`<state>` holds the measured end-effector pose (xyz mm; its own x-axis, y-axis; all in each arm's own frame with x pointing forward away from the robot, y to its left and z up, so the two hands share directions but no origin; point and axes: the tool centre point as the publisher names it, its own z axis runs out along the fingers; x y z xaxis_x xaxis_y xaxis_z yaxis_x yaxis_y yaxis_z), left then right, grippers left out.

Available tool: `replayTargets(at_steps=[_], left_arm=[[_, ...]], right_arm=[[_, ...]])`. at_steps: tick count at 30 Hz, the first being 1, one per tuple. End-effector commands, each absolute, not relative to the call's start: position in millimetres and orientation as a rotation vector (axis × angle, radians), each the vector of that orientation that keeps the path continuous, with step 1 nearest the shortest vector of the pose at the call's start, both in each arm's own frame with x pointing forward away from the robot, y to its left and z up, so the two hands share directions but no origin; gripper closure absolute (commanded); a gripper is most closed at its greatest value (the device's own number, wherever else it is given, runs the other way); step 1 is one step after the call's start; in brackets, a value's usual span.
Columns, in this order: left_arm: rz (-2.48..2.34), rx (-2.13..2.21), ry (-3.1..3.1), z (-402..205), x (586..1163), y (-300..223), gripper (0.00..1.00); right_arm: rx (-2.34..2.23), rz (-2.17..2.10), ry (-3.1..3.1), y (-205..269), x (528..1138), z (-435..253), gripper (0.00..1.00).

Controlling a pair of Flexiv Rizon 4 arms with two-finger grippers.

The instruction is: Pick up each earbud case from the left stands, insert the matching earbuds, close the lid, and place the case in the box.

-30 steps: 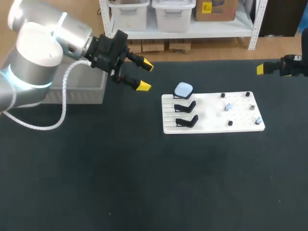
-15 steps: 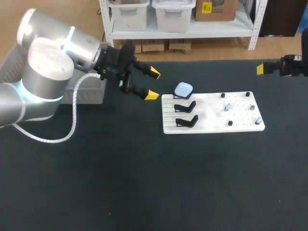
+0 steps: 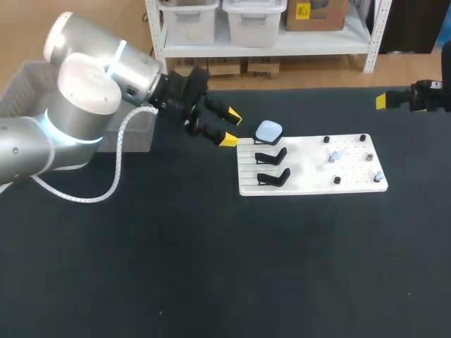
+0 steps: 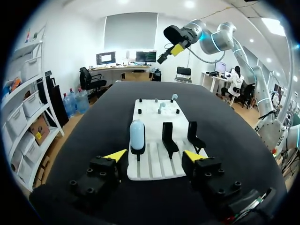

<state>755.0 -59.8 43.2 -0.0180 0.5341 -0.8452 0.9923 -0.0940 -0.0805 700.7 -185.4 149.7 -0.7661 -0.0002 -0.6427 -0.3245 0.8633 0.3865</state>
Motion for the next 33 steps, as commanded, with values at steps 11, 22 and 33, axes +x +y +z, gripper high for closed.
replayTargets(at_steps=[11, 22, 33], left_arm=[[-1.054, 1.689, 1.602, 33, 768, -77, 0.29], [-1.069, 1.703, 1.61, 28, 778, -87, 0.27], [-1.084, 1.719, 1.613, 25, 786, -95, 0.22]], right_arm=[[-0.234, 0.642, 2.372, -186, 700, 150, 0.0], [-0.234, 0.642, 2.372, -186, 700, 150, 0.0], [-0.234, 0.642, 2.372, -186, 700, 150, 0.0]])
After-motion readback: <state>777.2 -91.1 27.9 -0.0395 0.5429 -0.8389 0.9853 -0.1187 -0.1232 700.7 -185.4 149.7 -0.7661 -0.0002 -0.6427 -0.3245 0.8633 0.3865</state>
